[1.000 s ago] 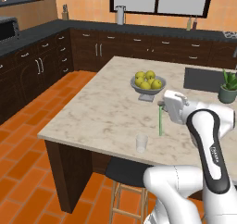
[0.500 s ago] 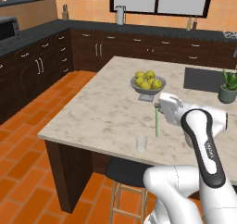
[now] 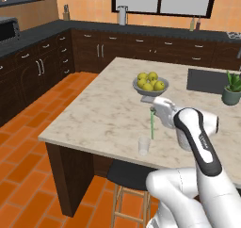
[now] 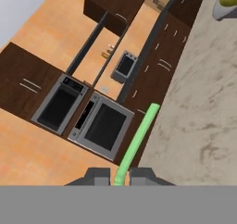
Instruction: Take a straw from the drawer in front and place it inside the glass cup on the dining counter.
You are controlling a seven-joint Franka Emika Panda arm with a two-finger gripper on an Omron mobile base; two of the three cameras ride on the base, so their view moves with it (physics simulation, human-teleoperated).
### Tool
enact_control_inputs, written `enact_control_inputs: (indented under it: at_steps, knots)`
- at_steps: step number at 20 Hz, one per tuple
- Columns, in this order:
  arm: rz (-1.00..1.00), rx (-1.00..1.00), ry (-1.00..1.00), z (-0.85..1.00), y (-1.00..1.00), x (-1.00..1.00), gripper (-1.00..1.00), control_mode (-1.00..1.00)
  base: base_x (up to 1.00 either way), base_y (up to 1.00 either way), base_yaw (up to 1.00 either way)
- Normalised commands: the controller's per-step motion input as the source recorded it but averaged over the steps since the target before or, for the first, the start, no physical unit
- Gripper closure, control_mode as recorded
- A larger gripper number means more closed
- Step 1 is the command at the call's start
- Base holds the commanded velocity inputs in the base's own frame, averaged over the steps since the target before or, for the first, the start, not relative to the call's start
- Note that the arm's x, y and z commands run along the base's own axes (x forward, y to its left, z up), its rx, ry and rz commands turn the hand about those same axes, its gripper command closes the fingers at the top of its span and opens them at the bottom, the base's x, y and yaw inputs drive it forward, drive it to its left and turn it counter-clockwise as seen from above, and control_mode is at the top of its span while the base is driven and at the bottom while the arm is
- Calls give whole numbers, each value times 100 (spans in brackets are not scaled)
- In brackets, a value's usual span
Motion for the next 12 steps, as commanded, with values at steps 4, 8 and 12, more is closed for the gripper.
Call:
enact_control_inputs:
  at_steps: [4,8,12]
  knots:
    - [0,0,0,-32,0,26,100,-100,0,0,0]
    - [0,0,0,-29,0,24,100,-100,0,0,0]
    - [0,0,0,-27,0,17,100,-100,0,0,0]
